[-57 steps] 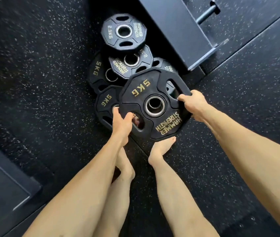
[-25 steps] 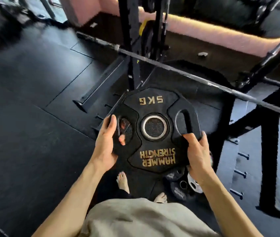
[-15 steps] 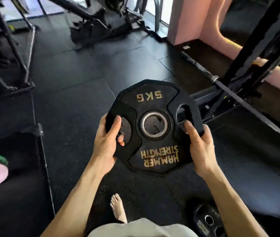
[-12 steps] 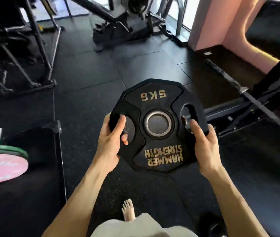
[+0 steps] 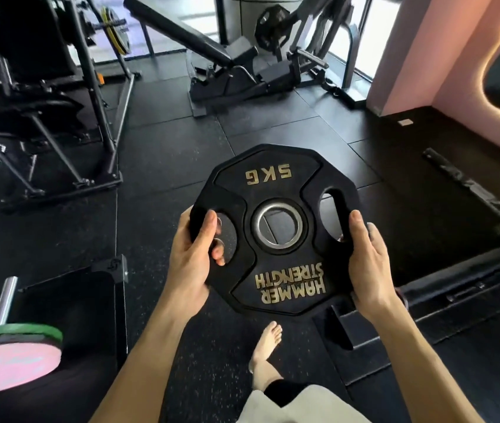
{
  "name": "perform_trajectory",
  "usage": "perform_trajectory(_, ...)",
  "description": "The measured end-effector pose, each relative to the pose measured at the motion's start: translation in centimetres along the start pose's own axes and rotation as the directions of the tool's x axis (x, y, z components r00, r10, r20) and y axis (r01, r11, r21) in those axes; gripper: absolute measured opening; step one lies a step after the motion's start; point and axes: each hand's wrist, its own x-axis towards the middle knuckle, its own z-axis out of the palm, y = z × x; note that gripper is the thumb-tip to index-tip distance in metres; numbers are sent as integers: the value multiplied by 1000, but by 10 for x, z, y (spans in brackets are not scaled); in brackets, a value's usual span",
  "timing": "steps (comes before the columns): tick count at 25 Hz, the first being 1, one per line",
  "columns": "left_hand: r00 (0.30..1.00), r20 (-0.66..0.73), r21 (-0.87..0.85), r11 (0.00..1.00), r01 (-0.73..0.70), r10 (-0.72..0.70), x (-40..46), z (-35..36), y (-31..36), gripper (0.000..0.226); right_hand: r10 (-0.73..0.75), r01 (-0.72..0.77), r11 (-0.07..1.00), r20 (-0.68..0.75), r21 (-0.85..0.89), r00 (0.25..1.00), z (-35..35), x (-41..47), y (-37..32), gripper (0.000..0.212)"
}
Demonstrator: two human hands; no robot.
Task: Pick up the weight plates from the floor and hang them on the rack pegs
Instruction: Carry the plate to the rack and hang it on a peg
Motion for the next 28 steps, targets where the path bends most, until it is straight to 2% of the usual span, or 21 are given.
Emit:
perform_trajectory(3,1000,-3,28,999,-17,17,86,11,6,23,-14,13,1000,-5,-26,1000,33,76,-5,42)
perform_trajectory(8,1000,24,43,999,-8,7,223,40,28,29,-14,10,996,-43,-93,999,83,198,-34,49)
perform_trajectory(11,997,83,28,1000,-11,8,302,57,32,27,-41,34,995,-73,-91,996,104,265,-48,42)
perform_trajectory(15,982,189,37,999,-2,-4,433,85,32,24,-50,33,995,-181,-96,982,140,369,-58,47)
perform_trajectory(21,921,386,107,994,12,-53,628,140,48,25,-45,22,997,-350,-69,936,191,516,-86,47)
perform_trajectory(23,900,424,126,991,51,-100,680,166,53,24,-27,3,998,-415,-58,909,200,554,-98,54)
perform_trajectory(28,830,537,158,985,74,-149,803,250,38,26,-35,70,996,-538,46,842,194,672,-118,71)
